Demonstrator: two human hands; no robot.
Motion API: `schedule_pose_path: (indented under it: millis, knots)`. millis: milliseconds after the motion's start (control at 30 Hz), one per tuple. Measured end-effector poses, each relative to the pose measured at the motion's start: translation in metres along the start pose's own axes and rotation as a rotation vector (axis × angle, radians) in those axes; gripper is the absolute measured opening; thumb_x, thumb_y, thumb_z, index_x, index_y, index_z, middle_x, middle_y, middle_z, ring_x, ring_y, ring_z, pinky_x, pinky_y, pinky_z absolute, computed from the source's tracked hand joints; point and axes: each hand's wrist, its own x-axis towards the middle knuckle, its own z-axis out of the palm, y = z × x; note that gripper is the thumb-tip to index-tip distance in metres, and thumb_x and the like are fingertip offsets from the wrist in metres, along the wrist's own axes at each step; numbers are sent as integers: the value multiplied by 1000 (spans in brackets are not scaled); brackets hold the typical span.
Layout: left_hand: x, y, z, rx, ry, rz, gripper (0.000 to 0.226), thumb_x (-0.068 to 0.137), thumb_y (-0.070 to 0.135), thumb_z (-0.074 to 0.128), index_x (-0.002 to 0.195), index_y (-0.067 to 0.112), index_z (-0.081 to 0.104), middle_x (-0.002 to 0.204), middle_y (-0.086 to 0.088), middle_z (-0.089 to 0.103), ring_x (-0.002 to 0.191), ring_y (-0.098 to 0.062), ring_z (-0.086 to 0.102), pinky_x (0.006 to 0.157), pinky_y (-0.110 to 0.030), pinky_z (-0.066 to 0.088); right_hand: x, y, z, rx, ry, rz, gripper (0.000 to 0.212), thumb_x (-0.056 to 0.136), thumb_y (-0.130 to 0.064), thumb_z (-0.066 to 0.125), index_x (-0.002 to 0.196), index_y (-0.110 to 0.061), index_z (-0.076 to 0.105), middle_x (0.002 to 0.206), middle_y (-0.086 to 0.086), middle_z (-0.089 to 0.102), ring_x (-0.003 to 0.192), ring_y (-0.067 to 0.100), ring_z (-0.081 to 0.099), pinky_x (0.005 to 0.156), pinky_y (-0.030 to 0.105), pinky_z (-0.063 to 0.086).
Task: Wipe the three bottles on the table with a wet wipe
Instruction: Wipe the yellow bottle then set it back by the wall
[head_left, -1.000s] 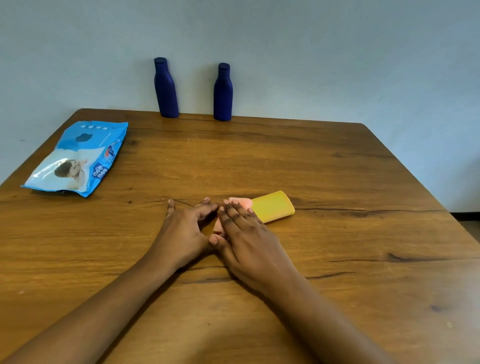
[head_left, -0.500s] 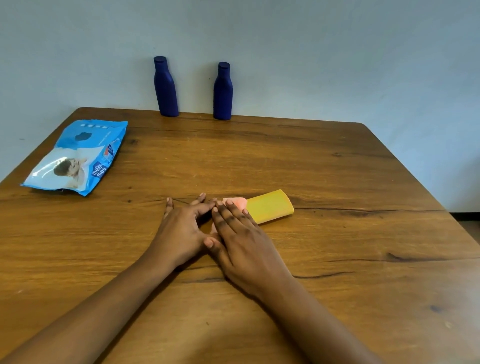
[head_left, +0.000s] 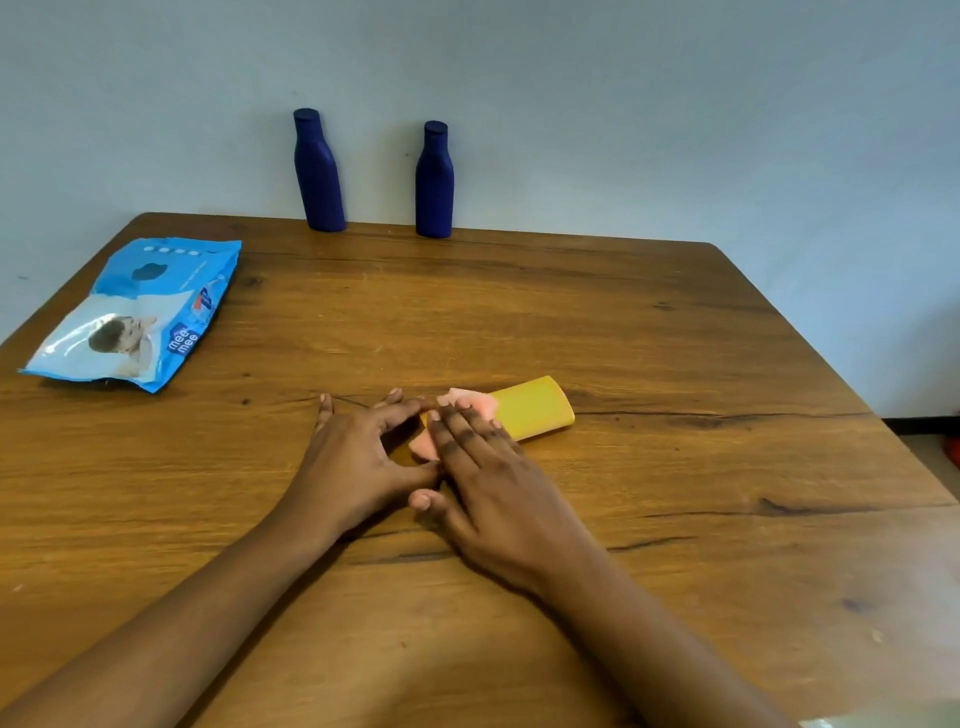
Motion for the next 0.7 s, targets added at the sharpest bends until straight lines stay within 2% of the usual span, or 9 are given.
schedule_pose_path:
  millis: [67, 167, 233, 267, 333, 433, 533, 600, 700]
  knots:
    - [0, 1, 0, 24, -3, -9, 93, 47, 72, 57, 132, 35, 50, 141, 5, 48, 124, 11, 28, 115, -42, -9, -1, 29, -9, -6, 65, 100, 72, 94, -61, 18, 150, -18, 8, 158, 0, 5, 142, 8, -2, 114, 26, 1]
    - [1, 3, 2, 88, 0, -26, 80, 62, 53, 77, 133, 33, 49, 144, 3, 45, 134, 2, 30, 116, -45, -9, 1, 56, -14, -71, 150, 322, 79, 91, -64, 14, 151, -13, 6, 158, 6, 2, 144, 14, -1, 117, 31, 3]
    - [1, 4, 1, 63, 0, -22, 82, 59, 60, 73, 133, 31, 50, 144, 2, 46, 135, -1, 33, 116, -45, -8, 8, 35, -4, -67, 125, 269, 85, 88, -69, 10, 150, -10, 5, 158, 8, 1, 144, 17, -3, 118, 35, 4]
    - [1, 4, 1, 41, -8, -16, 88, 54, 69, 65, 132, 32, 51, 143, 2, 46, 134, 0, 33, 116, -45, -9, 10, 19, 2, -47, 98, 193, 87, 87, -70, 10, 150, -10, 3, 158, 8, 0, 144, 17, -5, 117, 35, 1]
    - [0, 4, -2, 34, -24, -20, 94, 47, 74, 51, 132, 35, 50, 143, 2, 47, 130, 5, 31, 115, -44, -9, 7, -5, 8, -3, 40, 83, 87, 87, -71, 12, 150, -11, 0, 158, 6, -4, 143, 14, -9, 116, 31, -4]
    - [-1, 3, -2, 18, -17, -29, 87, 52, 66, 67, 131, 32, 52, 142, 1, 48, 127, 7, 31, 115, -43, -9, 0, 23, -2, -17, 41, 94, 82, 89, -69, 11, 150, -16, -2, 157, 1, -7, 142, 10, -11, 116, 30, -3]
    - [-1, 5, 0, 35, 3, -15, 77, 63, 48, 81, 131, 29, 52, 141, 1, 49, 123, 9, 28, 116, -45, -9, -3, 61, -10, -63, 120, 282, 87, 86, -70, 8, 150, -12, -4, 157, 5, -9, 143, 13, -12, 118, 34, 1]
    - [0, 5, 0, 23, -8, -7, 86, 55, 62, 73, 131, 29, 52, 140, 3, 49, 125, 9, 30, 115, -43, -10, 2, 50, -4, -44, 121, 295, 90, 86, -71, 10, 150, -9, -4, 157, 9, -10, 143, 15, -12, 117, 34, 0]
    - [0, 5, -2, -12, -32, -26, 99, 43, 71, 52, 132, 29, 52, 140, 3, 50, 125, 9, 31, 114, -42, -12, 8, -1, 11, 17, 56, 92, 92, 86, -73, 12, 150, -9, -4, 156, 7, -12, 142, 15, -16, 117, 34, -5]
